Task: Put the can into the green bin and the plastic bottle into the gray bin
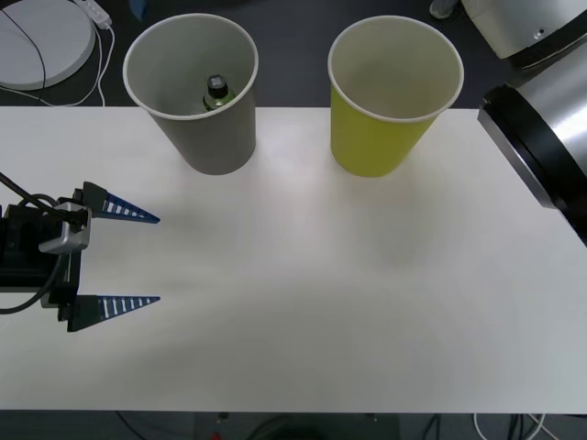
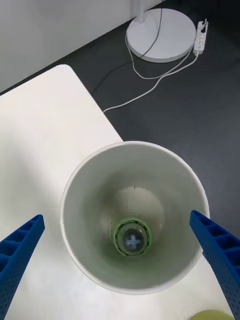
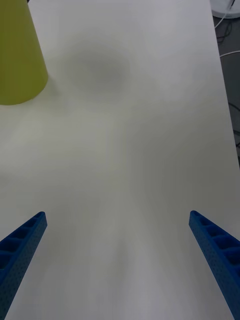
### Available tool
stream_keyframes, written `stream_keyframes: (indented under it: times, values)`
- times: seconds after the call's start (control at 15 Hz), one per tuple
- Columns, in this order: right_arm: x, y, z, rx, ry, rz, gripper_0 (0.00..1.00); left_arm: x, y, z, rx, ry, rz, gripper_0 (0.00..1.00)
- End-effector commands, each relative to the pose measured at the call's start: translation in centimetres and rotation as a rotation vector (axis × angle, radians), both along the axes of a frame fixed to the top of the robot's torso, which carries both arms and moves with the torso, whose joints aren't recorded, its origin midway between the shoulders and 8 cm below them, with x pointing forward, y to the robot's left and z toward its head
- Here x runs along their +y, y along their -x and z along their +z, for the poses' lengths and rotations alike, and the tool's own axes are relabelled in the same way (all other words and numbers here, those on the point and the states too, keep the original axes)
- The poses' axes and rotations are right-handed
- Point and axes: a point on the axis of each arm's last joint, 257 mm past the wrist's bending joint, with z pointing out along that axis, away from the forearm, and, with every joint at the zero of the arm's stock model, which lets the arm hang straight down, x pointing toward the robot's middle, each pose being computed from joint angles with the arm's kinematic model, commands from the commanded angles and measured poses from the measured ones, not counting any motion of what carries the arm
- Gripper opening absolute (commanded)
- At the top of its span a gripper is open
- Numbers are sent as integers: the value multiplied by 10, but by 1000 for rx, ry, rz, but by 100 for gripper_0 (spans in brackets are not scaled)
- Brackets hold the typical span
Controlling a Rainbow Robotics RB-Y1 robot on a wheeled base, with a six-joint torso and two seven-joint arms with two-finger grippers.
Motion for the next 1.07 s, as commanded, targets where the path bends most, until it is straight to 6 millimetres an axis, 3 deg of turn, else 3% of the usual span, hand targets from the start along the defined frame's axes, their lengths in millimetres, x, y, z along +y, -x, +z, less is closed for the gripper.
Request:
stream_keyframes:
  times: [0.07,0.8,1.07]
  values:
    - [-16,5,-2,-9,8,15,100,0,0,0,0,0,0,100]
    - [-85,34,-31,-69,27,69,100,0,0,0,0,0,0,100]
    - [-107,59,-45,-85,12,104,100,0,0,0,0,0,0,100]
